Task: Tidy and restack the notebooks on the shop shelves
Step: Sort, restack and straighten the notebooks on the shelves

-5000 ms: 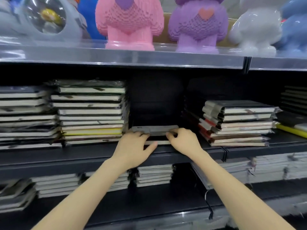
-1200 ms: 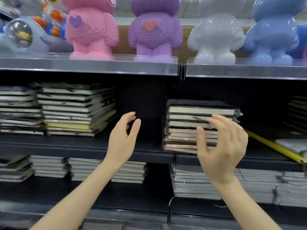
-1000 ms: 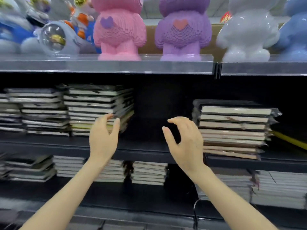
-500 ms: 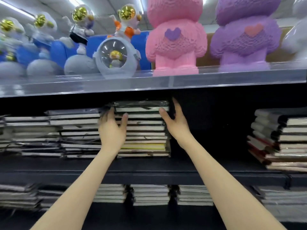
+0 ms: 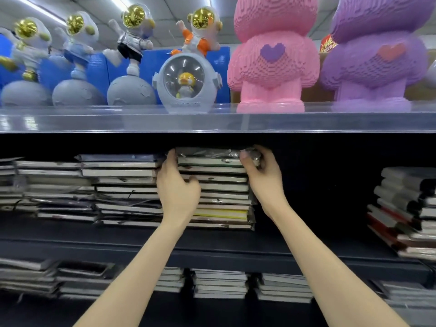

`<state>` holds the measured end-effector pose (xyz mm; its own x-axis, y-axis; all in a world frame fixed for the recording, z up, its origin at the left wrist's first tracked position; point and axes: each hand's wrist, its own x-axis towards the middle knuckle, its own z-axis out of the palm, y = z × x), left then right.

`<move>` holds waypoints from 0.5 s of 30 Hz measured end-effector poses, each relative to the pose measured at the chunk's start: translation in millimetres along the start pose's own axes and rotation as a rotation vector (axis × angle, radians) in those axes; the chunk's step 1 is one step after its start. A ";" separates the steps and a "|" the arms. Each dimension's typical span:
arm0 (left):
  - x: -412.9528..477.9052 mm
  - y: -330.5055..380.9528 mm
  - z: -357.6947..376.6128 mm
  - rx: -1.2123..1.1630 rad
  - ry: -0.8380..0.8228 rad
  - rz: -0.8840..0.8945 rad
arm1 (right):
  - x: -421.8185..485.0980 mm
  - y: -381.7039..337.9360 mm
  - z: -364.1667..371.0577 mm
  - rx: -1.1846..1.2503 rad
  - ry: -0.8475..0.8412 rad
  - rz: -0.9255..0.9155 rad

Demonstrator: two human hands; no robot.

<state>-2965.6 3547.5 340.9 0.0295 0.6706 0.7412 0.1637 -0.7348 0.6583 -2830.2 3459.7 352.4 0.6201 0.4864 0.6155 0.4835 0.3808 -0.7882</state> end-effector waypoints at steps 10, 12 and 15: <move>15.1 31.3 -56.3 -0.864 -0.339 -0.597 | -8.6 -56.1 -47.3 0.492 -0.013 0.413; 23.7 41.2 -55.8 -0.872 -0.360 -0.655 | -2.6 -64.2 -44.3 0.502 0.039 0.466; 24.2 47.1 -54.4 -0.836 -0.386 -0.680 | -0.4 -62.1 -33.4 0.449 0.025 0.518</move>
<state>-3010.8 3523.6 397.0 0.5102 0.8357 0.2033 -0.4414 0.0516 0.8958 -2839.9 3409.6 401.1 0.7191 0.6775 0.1546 -0.1789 0.3955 -0.9009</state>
